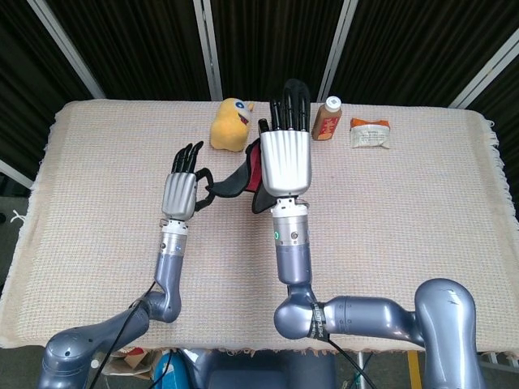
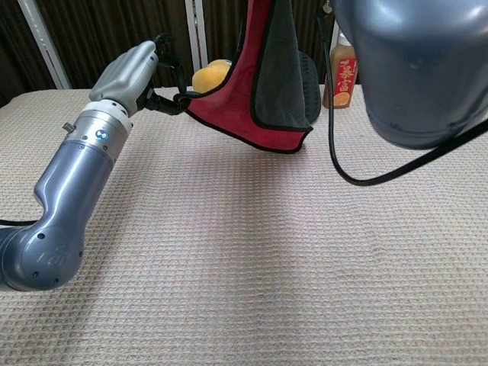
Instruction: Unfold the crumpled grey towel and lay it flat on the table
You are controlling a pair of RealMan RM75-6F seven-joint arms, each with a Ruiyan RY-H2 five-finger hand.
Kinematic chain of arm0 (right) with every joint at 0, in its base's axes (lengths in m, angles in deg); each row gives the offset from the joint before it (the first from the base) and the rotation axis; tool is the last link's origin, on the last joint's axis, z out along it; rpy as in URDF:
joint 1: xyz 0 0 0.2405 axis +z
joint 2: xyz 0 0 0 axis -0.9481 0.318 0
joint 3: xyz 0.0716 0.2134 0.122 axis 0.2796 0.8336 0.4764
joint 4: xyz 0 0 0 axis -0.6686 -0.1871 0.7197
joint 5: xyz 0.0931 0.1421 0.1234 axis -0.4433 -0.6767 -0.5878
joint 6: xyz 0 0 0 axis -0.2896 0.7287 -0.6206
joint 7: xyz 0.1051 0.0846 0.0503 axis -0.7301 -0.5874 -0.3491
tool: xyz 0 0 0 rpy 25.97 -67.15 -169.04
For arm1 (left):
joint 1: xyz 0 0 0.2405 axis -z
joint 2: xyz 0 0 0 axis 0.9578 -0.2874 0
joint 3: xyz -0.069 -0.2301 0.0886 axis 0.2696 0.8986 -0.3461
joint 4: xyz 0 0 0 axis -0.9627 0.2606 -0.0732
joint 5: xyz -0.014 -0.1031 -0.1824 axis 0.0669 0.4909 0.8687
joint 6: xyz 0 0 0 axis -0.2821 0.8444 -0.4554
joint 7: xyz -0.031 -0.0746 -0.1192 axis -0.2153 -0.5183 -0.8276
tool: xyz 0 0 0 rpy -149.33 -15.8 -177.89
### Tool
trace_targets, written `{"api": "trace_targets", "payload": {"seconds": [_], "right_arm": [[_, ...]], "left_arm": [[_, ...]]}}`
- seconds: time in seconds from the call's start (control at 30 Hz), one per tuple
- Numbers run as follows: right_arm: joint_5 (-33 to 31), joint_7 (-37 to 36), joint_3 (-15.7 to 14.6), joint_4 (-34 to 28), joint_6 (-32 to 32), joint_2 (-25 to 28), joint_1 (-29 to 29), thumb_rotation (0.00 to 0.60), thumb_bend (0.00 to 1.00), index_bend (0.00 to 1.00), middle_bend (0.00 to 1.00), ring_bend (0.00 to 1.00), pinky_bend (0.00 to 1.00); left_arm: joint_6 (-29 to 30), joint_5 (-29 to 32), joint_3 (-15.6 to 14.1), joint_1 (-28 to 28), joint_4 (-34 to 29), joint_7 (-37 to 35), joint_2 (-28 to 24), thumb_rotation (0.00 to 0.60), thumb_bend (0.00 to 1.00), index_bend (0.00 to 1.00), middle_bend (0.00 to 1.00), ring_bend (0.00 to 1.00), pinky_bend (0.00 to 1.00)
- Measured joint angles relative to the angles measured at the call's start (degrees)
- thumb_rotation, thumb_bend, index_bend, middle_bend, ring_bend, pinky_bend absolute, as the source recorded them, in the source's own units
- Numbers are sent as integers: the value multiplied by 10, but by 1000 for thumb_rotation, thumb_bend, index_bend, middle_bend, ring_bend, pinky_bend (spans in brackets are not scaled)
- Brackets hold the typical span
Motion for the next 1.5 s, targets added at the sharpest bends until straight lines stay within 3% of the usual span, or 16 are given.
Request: {"api": "trace_targets", "payload": {"seconds": [0.37,0.83,1.2,1.5], "right_arm": [[-15,-51,-8,-17,20,27,-41,600,561,715,226,85,86],[-9,-125,-36,-65,28,76,-113,600,561,717,228,85,85],[-21,-158,-37,-70,48,108,-141,600,562,720,229,85,85],[-23,-183,-46,-70,61,118,-157,600,561,721,229,85,86]], "left_arm": [[18,-7,6,1,-53,25,-39,600,467,647,55,0,55],[22,1,30,5,-190,97,-115,600,471,645,56,0,56],[16,29,57,4,-300,160,-176,600,472,636,58,0,56],[13,47,77,15,-348,202,-212,600,472,636,60,0,56]]}}
